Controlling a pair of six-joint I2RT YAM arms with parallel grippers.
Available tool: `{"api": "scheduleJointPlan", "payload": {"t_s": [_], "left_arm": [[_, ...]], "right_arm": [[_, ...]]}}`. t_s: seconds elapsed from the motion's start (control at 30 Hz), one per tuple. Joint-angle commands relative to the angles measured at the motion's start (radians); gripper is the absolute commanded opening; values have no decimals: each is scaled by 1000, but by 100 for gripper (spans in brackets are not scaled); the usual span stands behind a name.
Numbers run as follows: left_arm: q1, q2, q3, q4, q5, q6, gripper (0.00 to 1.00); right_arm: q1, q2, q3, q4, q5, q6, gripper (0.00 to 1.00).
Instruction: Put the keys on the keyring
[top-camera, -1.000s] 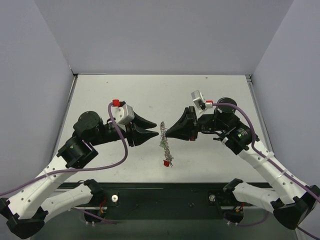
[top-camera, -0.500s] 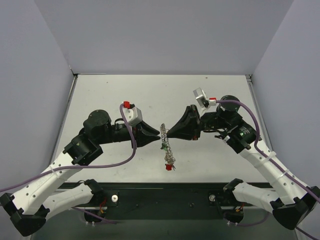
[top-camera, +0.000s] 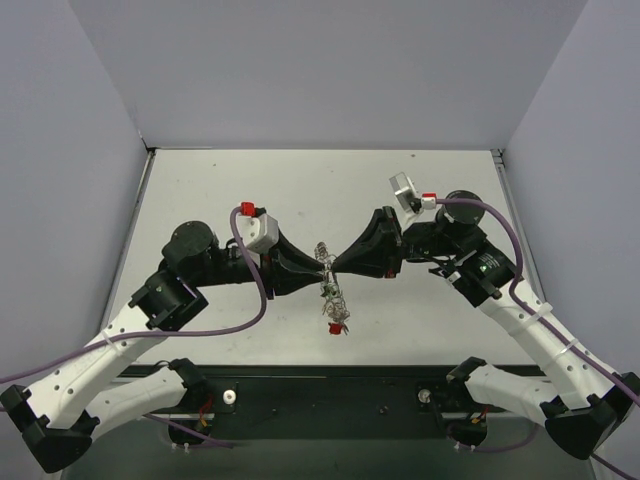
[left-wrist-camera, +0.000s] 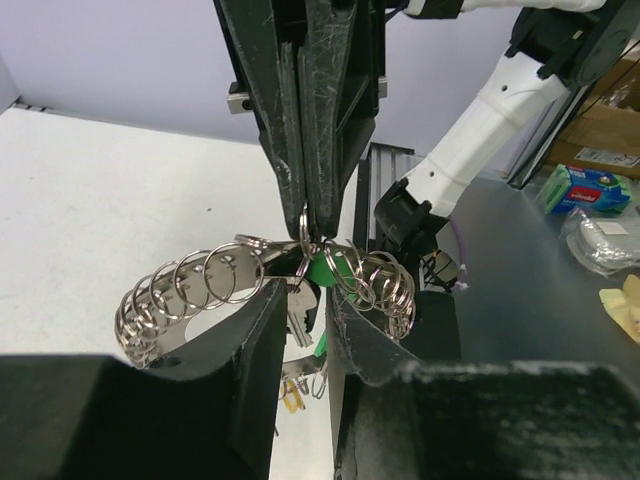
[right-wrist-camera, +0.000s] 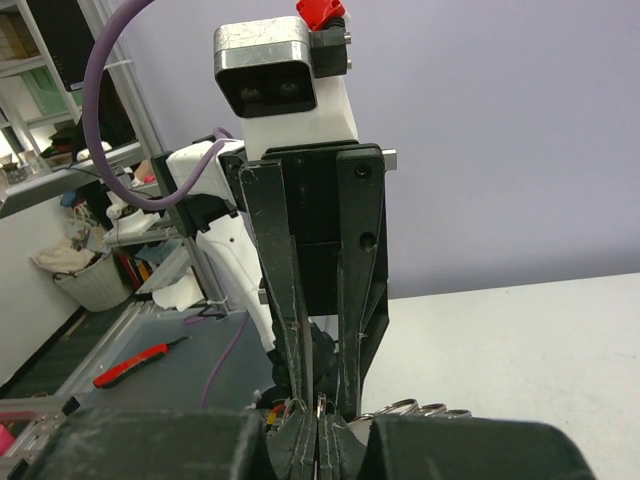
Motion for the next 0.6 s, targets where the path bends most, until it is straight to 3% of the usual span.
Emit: {"api": "scheduleJointPlan", "payload": {"t_s": [0.0, 0.13, 0.17, 0.3, 0.57], "left_arm": [[-3, -21, -18, 140, 49, -52, 33], [-3, -5, -17, 154, 61, -60, 25], [-5, -2, -17, 160, 61, -68, 17], [-6, 13, -15, 177, 61, -71, 0], [-6, 28, -35, 222, 66, -123, 0]], "right_arm": [[-6, -14, 15, 150, -21, 26, 0], [-4, -12, 6, 183, -24, 44, 0], [-6, -12, 1, 188, -22, 49, 0], [-4, -10, -3, 200, -24, 56, 0], [-4, -17, -17, 246, -27, 78, 0]]}}
